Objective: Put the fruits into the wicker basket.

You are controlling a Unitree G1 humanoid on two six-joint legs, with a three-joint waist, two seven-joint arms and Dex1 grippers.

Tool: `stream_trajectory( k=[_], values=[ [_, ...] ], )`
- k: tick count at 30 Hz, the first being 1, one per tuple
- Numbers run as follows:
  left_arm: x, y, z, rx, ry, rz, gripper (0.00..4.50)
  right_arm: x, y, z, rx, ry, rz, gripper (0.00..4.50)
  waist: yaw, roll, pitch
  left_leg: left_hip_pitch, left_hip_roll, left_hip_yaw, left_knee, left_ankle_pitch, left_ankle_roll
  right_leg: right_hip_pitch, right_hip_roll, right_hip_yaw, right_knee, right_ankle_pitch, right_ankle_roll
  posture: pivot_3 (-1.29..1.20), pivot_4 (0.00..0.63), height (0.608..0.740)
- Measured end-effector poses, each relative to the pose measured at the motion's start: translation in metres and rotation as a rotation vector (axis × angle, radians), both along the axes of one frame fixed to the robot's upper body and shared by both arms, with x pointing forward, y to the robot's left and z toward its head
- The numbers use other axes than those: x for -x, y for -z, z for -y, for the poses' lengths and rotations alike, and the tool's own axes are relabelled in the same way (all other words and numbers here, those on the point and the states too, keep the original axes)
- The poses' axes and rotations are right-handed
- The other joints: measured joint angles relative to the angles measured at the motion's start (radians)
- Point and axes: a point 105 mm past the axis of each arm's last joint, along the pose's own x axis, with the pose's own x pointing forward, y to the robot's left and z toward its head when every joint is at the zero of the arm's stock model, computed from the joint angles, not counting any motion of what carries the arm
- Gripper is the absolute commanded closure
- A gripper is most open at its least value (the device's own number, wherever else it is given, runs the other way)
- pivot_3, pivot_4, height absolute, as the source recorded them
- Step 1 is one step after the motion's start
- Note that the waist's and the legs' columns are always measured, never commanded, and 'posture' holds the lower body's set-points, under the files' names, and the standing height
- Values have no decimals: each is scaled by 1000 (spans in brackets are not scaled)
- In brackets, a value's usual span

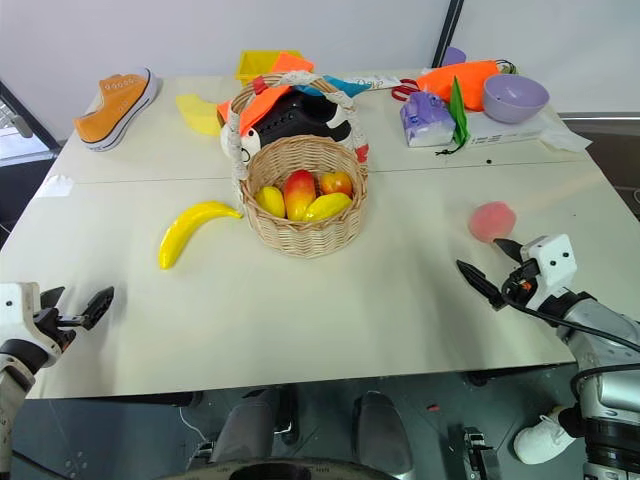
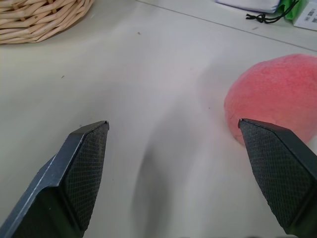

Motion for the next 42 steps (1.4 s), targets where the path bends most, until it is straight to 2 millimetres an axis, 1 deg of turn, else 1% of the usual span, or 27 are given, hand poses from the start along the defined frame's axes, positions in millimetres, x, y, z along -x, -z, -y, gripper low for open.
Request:
stream_trajectory(
  k=[5, 7, 9, 11, 12, 15, 19, 22, 24, 28, 30, 33, 35, 38, 39, 42],
  values=[
    [-2, -3, 1, 2, 4, 15, 0, 0, -1, -2, -4, -14, -2, 123, 0, 0, 0, 0, 0, 0, 0, 0, 0, 0, 0, 0, 0, 0, 0, 0, 150, 733],
    [-7, -8, 4, 16, 13, 42, 0, 1, -2, -8, -13, -47, -17, 123, 2, 0, 0, 0, 0, 0, 0, 0, 0, 0, 0, 0, 0, 0, 0, 0, 150, 733],
    [-16, -19, 9, 7, 41, 67, 0, 5, -5, -27, -8, -147, -49, 123, 2, 0, 0, 0, 0, 0, 0, 0, 0, 0, 0, 0, 1, 0, 0, 0, 150, 733],
    [-32, -37, 21, -6, 99, 111, 0, 10, -11, -56, -10, -277, -60, 123, 3, 0, 0, 0, 0, 0, 0, 0, 0, 4, 0, 0, 1, 0, 0, 0, 150, 733],
    [-37, -43, 27, -14, 124, 125, 0, 12, -14, -66, -14, -318, -59, 123, 2, 0, 0, 0, 0, 0, 0, 0, 0, 5, 0, 0, 1, 0, 0, 0, 150, 733],
    [-57, -53, 48, -57, 213, 114, 0, 17, -23, -97, -8, -436, -40, 123, 3, 0, 0, 0, 0, 0, 0, 0, 0, 5, 0, 0, 1, 0, 0, 0, 150, 733],
    [-88, -57, 72, -110, 308, 73, 0, 29, -36, -139, 2, -581, 5, 123, 5, -1, 0, 0, 0, 0, 1, 0, 0, 4, 1, -1, 1, 0, 1, 0, 150, 733],
    [-106, -53, 88, -144, 376, 21, 0, 37, -40, -158, 4, -647, 27, 123, 5, -1, 0, 0, 0, 0, 1, 1, 1, 5, 1, -1, 1, 1, 1, 0, 150, 733],
    [-113, -46, 95, -145, 407, -23, 0, 40, -41, -165, -6, -661, 39, 123, 5, -2, 0, 0, 0, 0, 1, 2, 3, 5, 2, -1, 1, 2, 4, 0, 150, 733],
    [-122, -39, 106, -171, 451, -81, 0, 42, -40, -169, -20, -664, 45, 123, 5, -2, 0, 0, 0, 0, 1, 2, 3, 5, 3, -2, 2, 2, 4, 0, 150, 733],
    [-126, -36, 107, -179, 451, -114, 0, 44, -37, -170, -26, -670, 48, 123, 6, -2, 0, 0, 0, 0, 2, 2, 3, 5, 3, -2, 2, 2, 5, 0, 150, 733],
    [-129, -28, 103, -173, 431, -171, 774, 46, -33, -170, -20, -671, 51, 0, 5, -2, 0, -1, 0, 0, 4, 2, 4, 5, 5, -3, 3, 3, 5, 0, 150, 733],
    [-128, -23, 100, -161, 418, -198, 1838, 45, -33, -169, -17, -668, 61, 0, 3, -2, 0, -1, 1, 0, 6, 2, 4, 5, 5, -3, 4, 3, 6, 0, 150, 733],
    [-128, -22, 98, -149, 403, -206, 3326, 45, -33, -169, -14, -665, 74, 0, 5, -2, 0, -1, 1, -1, 7, 2, 4, 6, 6, -4, 6, 3, 6, 0, 150, 733],
    [-128, -22, 96, -147, 395, -207, 3677, 45, -33, -169, -11, -666, 76, 0, 5, -2, 0, -1, 1, -1, 8, 2, 4, 6, 6, -4, 6, 3, 6, 0, 150, 733],
    [-127, -24, 88, -143, 362, -198, 3683, 46, -32, -172, -13, -676, 81, 0, 5, -3, 0, -1, 1, -1, 8, 2, 4, 6, 6, -4, 6, 3, 6, 0, 150, 733]
  ],
)
